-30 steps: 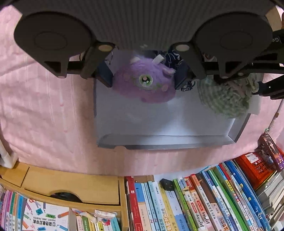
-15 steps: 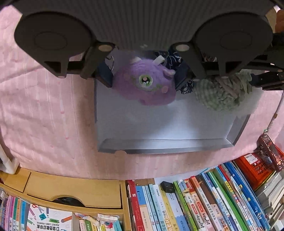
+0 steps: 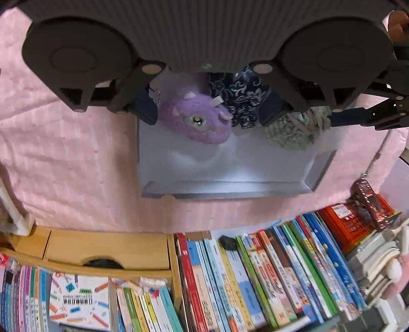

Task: Organize books
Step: 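Lower the cloth into the tray and open the left tool while the right tool releases the plush fish, then move both open tools back toward the remaining table items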

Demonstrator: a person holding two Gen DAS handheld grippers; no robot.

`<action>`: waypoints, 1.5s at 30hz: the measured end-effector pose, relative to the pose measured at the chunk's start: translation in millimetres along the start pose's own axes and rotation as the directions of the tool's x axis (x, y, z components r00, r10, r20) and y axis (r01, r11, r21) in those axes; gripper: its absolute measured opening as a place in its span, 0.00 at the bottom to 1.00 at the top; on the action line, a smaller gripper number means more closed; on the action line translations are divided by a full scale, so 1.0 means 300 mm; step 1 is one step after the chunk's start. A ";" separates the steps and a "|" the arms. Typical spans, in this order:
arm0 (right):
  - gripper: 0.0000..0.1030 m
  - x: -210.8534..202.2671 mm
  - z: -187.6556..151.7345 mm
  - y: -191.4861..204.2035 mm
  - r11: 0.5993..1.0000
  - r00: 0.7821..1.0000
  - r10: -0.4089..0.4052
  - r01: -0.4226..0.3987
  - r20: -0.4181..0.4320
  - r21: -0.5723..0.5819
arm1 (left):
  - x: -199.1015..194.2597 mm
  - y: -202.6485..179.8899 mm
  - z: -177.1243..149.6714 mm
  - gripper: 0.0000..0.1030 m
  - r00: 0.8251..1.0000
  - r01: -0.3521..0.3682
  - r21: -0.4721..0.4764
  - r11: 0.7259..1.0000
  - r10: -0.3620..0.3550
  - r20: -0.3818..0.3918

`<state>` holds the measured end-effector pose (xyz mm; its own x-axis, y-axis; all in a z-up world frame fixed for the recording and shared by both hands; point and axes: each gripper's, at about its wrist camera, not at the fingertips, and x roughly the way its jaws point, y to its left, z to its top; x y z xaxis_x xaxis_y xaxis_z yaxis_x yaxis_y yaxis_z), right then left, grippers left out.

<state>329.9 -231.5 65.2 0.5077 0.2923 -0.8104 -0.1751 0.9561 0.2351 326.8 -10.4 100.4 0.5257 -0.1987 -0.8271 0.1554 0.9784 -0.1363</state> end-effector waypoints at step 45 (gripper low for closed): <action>0.93 -0.470 -0.778 -0.113 0.995 0.847 -0.090 0.103 0.525 0.005 | -0.254 -0.333 -0.810 0.83 0.868 -0.043 0.102 0.994 -0.013 0.496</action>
<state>67.2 -310.5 46.3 0.8881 0.1732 -0.4257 -0.1177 0.9811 0.1536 68.0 -79.4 44.6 0.8693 -0.2136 -0.4458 0.2172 0.9751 -0.0438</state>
